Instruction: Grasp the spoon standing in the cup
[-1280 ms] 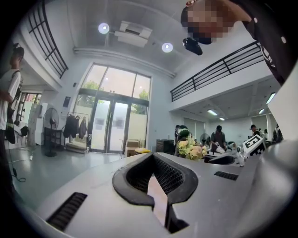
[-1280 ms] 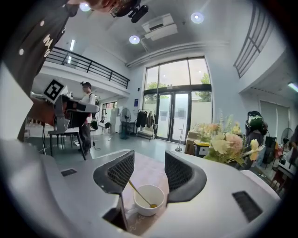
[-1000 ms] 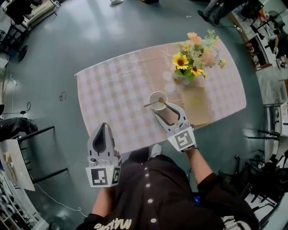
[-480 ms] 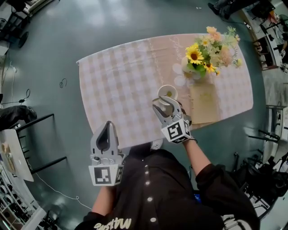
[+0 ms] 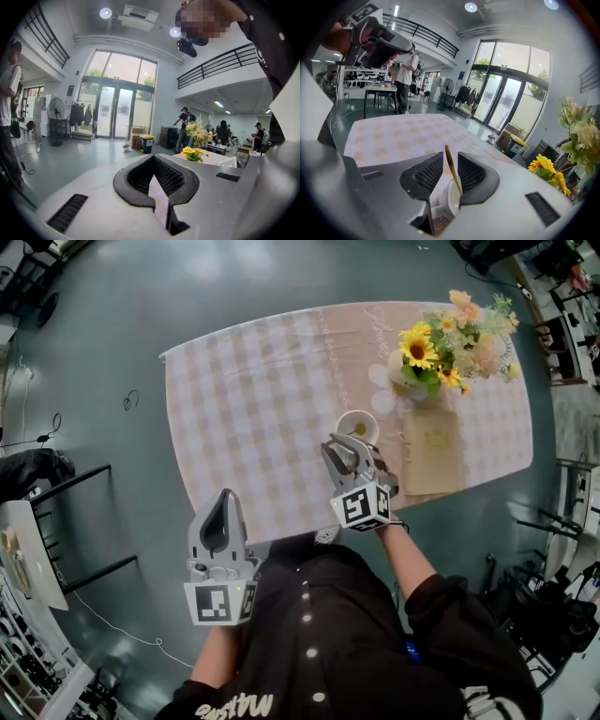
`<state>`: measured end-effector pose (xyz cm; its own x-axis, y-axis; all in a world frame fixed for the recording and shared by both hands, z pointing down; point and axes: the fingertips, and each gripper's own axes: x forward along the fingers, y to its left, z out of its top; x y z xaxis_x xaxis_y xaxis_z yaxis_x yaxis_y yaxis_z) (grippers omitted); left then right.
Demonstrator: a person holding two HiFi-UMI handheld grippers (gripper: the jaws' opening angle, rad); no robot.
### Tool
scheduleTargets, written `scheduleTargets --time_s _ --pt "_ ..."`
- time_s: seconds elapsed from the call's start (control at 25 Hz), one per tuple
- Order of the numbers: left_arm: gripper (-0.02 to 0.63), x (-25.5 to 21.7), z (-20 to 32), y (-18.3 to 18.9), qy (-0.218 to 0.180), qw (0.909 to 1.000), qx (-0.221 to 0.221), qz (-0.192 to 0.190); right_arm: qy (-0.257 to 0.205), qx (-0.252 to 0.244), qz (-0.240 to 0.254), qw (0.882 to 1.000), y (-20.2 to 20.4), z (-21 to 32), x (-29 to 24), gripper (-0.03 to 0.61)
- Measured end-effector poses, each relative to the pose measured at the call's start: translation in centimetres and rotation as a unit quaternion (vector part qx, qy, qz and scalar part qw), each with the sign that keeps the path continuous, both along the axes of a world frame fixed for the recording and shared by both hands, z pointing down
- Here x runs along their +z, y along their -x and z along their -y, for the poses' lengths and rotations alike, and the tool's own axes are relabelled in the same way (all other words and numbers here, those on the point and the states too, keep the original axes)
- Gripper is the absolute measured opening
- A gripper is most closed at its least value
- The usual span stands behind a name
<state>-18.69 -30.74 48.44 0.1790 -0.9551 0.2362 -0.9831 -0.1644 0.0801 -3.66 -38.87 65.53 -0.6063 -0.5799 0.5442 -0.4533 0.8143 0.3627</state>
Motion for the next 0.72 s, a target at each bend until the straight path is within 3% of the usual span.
scheduleTargets --time_s 0.28,0.72 --pt "0.017 0.0 0.1 -0.3 -0.001 1.0 0.005 0.001 -0.02 0.004 -0.008 1.0 -0.1 0.2 -0.4 0.003" --pt "0.017 -1.3 0.3 -1.4 -0.017 0.9998 0.012 0.004 -0.037 0.024 0.012 0.999 -1.7 1.1 -2.4 0.0"
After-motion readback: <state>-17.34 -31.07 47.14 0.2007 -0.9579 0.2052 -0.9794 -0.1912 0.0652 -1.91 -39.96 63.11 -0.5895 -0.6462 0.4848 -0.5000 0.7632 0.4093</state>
